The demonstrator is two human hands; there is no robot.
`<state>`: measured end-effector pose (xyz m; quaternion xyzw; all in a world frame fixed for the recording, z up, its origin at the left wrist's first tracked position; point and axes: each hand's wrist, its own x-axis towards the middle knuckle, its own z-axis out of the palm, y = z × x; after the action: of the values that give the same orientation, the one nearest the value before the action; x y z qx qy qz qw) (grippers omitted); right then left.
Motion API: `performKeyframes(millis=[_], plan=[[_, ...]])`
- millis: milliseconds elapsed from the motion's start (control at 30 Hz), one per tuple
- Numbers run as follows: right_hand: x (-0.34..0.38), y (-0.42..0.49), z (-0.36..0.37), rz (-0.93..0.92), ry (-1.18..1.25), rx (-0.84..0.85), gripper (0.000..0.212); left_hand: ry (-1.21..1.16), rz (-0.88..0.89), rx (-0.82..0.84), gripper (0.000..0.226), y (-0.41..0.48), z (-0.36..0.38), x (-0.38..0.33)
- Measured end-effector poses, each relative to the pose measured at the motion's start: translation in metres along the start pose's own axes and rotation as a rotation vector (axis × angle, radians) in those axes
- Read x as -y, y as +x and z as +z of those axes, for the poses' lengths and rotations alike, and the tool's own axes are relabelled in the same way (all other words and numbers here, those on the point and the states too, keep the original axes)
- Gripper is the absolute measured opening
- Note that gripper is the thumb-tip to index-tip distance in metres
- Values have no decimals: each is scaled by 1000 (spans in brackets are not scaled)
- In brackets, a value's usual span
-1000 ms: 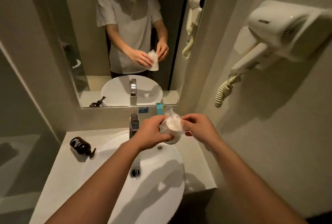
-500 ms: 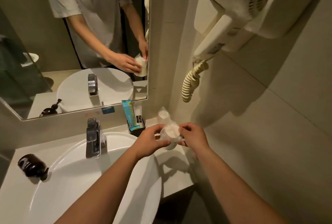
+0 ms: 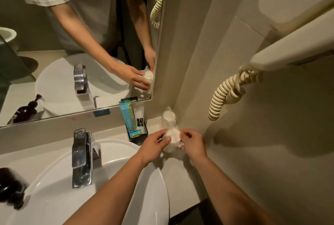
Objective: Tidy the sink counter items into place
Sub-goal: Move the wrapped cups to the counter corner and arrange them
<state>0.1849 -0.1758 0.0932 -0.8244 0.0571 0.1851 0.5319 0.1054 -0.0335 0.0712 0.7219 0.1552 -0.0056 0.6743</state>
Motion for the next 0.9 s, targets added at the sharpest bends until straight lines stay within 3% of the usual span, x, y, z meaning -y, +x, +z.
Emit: performKeyframes(millis=[133,900], plan=[[-9,15,8,22,9,-42,16,6,-23,1,36,19,4,13],[-20,50,36,-6,-208,-146,22,155,-132,-19,41,59,16,43]])
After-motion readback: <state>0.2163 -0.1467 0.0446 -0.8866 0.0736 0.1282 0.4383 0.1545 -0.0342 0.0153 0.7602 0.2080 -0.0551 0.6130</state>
